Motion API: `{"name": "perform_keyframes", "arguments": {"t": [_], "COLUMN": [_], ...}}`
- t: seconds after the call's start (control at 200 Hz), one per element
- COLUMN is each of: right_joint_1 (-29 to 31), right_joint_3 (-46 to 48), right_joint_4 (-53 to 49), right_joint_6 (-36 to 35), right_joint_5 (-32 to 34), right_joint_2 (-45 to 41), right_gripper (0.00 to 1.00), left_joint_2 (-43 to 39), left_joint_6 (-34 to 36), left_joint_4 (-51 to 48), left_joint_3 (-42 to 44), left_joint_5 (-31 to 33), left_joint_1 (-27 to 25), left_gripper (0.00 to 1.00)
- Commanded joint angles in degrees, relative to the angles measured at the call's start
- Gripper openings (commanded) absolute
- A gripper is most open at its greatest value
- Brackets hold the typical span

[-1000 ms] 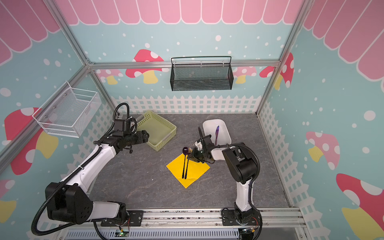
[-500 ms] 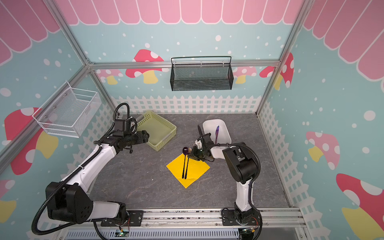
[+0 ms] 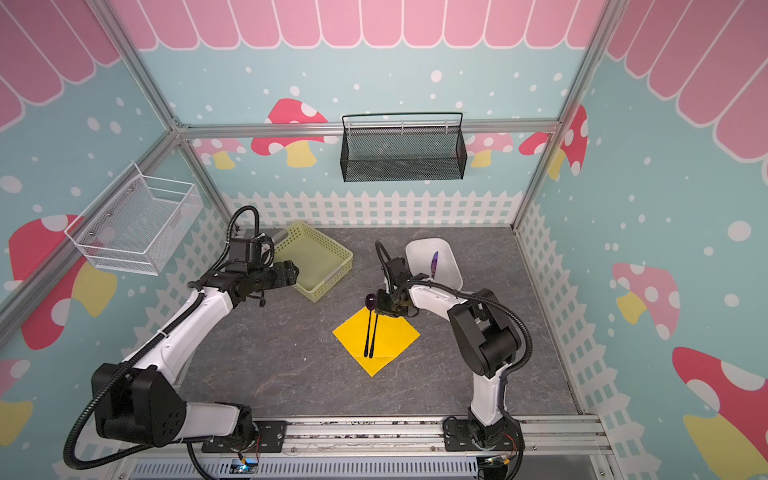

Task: Place the utensils on the paper napkin and roll it up
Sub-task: 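Lower the purple fork beside the spoon and open the right gripper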

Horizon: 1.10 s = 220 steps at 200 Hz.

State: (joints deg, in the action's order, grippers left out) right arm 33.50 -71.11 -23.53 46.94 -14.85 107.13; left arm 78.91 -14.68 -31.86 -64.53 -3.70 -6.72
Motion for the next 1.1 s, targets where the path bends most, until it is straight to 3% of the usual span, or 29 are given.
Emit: {"name": "perform_keyframes", "arguments": {"t": [0.0, 0.275, 1.096], "right_joint_1": [1.58, 3.79, 4.65], "right_joint_3": [-1.84, -6.45, -13.31], "right_joint_4": [-6.15, -9.96, -14.07], "right_joint_6": [1.98, 4.99, 3.95], "right_joint_5": [6.12, 9.76, 12.38], "right_joint_2": [-0.11, 5.21, 11.58], "right_gripper": [0.26, 0.25, 0.18], "left_joint_2": [0.40, 0.08, 0.99], "left_joint_6": [-0.48, -0.69, -0.88], "left_joint_4": [-0.27, -0.28, -1.47], "left_joint_3": [0.35, 0.37, -0.48], "left_joint_5": [-0.65, -0.96, -1.38], "left_joint_1": [0.26, 0.24, 0.74], "left_gripper": [0.83, 0.83, 0.83]}}
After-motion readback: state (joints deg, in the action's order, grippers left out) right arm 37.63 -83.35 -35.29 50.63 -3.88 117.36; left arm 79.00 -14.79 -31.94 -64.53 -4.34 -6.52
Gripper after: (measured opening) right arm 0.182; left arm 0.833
